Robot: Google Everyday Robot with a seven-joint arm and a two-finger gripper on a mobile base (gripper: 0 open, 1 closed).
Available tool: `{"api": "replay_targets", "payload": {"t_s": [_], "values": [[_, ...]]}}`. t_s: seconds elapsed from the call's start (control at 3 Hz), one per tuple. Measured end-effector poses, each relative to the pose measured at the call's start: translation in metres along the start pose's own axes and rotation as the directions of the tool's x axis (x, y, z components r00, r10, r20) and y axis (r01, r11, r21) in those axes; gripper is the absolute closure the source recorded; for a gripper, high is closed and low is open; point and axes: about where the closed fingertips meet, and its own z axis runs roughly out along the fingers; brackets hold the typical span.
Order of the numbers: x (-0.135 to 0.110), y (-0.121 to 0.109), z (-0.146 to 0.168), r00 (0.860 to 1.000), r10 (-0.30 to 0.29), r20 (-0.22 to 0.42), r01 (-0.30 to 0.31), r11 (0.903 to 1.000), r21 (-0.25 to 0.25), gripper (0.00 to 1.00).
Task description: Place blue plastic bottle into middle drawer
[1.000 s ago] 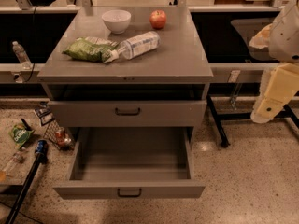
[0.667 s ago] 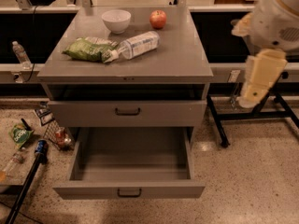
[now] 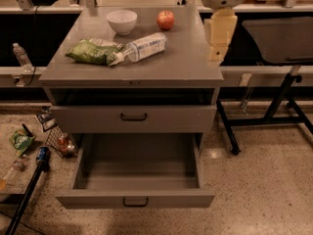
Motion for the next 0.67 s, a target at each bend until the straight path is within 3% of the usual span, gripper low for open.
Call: {"api": "replay_targets", "payload": {"t_s": [0.33, 0.67], "values": [[0.001, 0.0, 0.0, 1.0, 0.009, 0.003, -0.009, 0.9999, 0.01, 0.0], [-0.013, -0.033, 0.033, 0.998, -0.058, 0.023, 0.058, 0.9981, 0.023, 0.0]]}}
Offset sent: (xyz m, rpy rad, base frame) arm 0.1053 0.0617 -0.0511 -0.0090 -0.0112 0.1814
